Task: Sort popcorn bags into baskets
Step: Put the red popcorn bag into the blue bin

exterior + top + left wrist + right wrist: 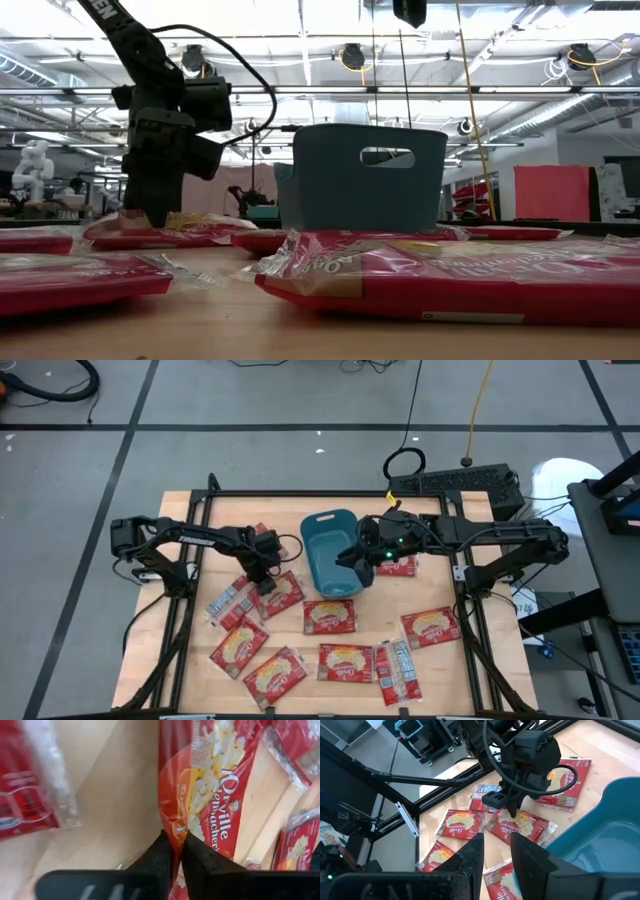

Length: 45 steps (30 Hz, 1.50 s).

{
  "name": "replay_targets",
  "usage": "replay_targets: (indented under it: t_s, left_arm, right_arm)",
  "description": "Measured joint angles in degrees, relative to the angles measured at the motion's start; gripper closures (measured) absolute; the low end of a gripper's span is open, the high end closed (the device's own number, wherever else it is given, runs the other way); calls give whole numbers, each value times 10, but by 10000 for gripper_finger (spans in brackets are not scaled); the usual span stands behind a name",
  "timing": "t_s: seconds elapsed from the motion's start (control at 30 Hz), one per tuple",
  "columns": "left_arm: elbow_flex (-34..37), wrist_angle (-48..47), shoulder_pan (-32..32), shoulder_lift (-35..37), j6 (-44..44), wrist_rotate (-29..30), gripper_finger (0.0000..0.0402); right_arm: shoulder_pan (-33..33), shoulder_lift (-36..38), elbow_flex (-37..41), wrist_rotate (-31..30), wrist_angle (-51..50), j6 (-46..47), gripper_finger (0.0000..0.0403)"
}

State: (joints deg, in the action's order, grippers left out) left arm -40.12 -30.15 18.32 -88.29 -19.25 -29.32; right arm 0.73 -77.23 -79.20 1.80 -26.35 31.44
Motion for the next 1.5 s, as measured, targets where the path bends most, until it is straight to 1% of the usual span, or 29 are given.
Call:
replay_targets:
  t_s: [0.13, 0.2, 0.27, 0.37, 0.43, 0.53, 0.6, 0.67, 0.73, 0.8, 0.83, 0.93, 1.07, 1.13, 1.23, 1.3, 1.5]
  left_arm:
    - [0, -12, -2, 23, -19, 9, 381]
    - [0, -22, -4, 46, -27, 10, 387]
    - [0, -40, -4, 83, -41, 12, 388]
    - [0, -53, -12, 147, -66, 17, 388]
    - [0, -62, -23, 194, -85, 27, 387]
    - [0, -65, -45, 260, -121, 64, 388]
    - [0, -65, -61, 300, -150, 98, 388]
    - [0, -63, -78, 337, -179, 134, 388]
    - [0, -57, -96, 368, -205, 168, 386]
    - [0, -32, -111, 393, -220, 200, 385]
    - [0, -10, -118, 405, -220, 213, 385]
    - [0, 67, -134, 425, -220, 249, 385]
    - [0, 143, -144, 430, -209, 281, 385]
    - [0, 168, -146, 429, -195, 285, 383]
    - [0, 207, -146, 425, -170, 285, 382]
    - [0, 220, -146, 425, -155, 286, 383]
    - [0, 230, -146, 425, -142, 290, 379]
  right_arm:
    - [-1, 0, 0, -3, 0, -4, 312]
    - [-6, 0, 0, -6, -4, 14, 312]
    - [-12, 0, 0, -27, -20, 52, 312]
    - [-32, 0, 0, -61, -83, 125, 312]
    - [-48, 0, 0, -56, -141, 148, 312]
    - [-70, 0, 0, -35, -231, 144, 315]
    - [-82, 0, 0, -32, -280, 136, 325]
    - [-91, 0, 1, -32, -324, 128, 343]
    - [-102, 0, 11, -33, -341, 124, 367]
    - [-109, 0, 35, -26, -337, 136, 391]
    - [-110, -1, 48, -17, -330, 143, 397]
    - [-108, -1, 92, 12, -292, 172, 393]
    - [-108, -1, 151, 44, -243, 204, 394]
    - [-102, -1, 170, 60, -218, 215, 398]
    - [-82, -1, 197, 63, -155, 235, 402]
    - [-68, -1, 211, 62, -116, 251, 402]
    - [-38, -1, 230, 59, -66, 302, 403]
